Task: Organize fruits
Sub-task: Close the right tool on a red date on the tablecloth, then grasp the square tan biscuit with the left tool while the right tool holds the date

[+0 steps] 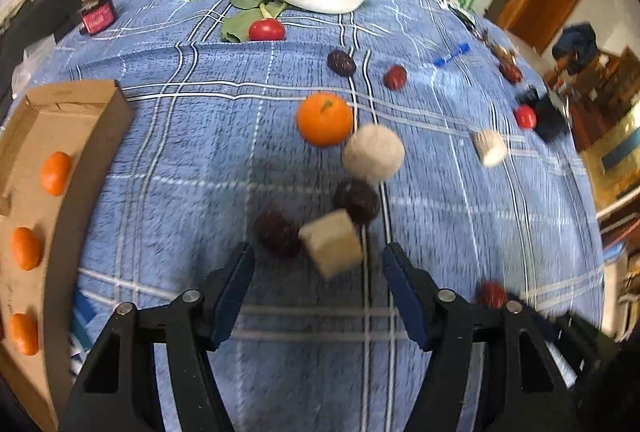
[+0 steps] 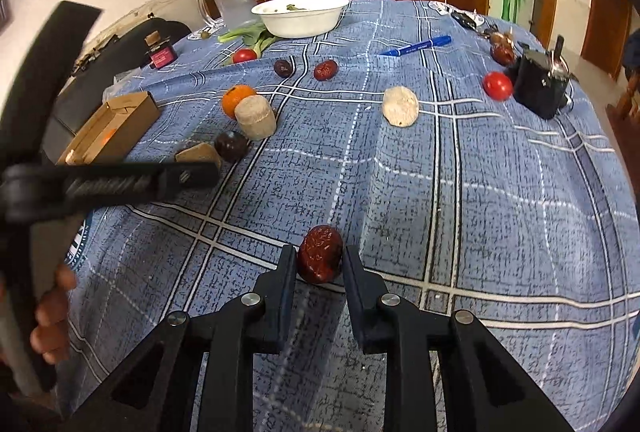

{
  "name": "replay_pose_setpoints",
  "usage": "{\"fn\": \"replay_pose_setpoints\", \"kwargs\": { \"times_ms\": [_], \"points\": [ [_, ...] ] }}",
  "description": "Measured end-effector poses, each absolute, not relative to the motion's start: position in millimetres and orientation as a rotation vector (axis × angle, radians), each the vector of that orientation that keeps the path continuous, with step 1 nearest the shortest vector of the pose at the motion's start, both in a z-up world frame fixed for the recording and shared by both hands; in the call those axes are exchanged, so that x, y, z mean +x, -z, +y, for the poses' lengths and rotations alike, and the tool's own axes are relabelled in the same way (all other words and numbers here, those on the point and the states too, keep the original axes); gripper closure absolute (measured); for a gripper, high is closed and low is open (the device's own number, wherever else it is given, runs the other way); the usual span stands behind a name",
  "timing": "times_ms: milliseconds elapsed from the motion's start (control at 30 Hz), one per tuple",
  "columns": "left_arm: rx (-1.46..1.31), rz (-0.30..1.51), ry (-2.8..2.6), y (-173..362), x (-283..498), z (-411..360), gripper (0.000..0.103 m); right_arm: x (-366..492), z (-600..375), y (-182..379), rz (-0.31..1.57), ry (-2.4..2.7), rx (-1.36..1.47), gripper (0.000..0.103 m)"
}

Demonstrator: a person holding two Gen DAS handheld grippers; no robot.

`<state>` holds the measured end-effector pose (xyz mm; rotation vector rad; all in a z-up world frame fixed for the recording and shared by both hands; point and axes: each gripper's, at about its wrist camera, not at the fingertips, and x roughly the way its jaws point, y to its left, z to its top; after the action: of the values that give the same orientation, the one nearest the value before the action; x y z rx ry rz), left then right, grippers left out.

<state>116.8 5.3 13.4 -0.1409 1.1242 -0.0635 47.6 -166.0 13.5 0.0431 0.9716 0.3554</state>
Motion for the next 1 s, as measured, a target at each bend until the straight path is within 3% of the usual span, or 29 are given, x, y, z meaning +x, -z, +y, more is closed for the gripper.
{"fn": "replay_pose_setpoints", "kwargs": {
  "times_ms": [67, 267, 300, 333, 367, 633, 700, 767, 1000],
  "points": [
    [-0.123, 1.106, 0.043, -12, 119, 3, 0.055, 48, -167, -13, 0.97, -0.355, 0.054, 0.078],
    [-0.114, 1.085, 0.088, -15, 111, 9, 0.064, 44, -167, -13, 0.962, -0.351, 0.069, 0.078],
    [-0.104, 1.086, 0.104, -16, 107, 9, 0.069, 43, -167, -14, 0.961, -0.35, 0.068, 0.078],
    [-0.095, 1.089, 0.121, -17, 103, 9, 0.085, 42, -168, -15, 0.958, -0.349, 0.069, 0.078],
    [-0.076, 1.095, 0.135, -18, 98, 8, 0.091, 40, -168, -16, 0.955, -0.347, 0.071, 0.078],
    [-0.022, 1.083, 0.172, -16, 68, 17, 0.091, 29, -175, -16, 0.959, -0.303, 0.091, 0.078],
    [-0.047, 1.063, 0.202, -21, 73, 19, 0.08, 28, -176, -13, 0.968, -0.289, 0.104, 0.078],
    [-0.052, 1.056, 0.186, -23, 78, 20, 0.054, 28, -175, -14, 0.97, -0.277, 0.096, 0.078],
    [-0.091, 1.045, 0.147, -20, 95, 12, 0.052, 30, -173, -15, 0.975, -0.259, 0.091, 0.078]
  ]
}}
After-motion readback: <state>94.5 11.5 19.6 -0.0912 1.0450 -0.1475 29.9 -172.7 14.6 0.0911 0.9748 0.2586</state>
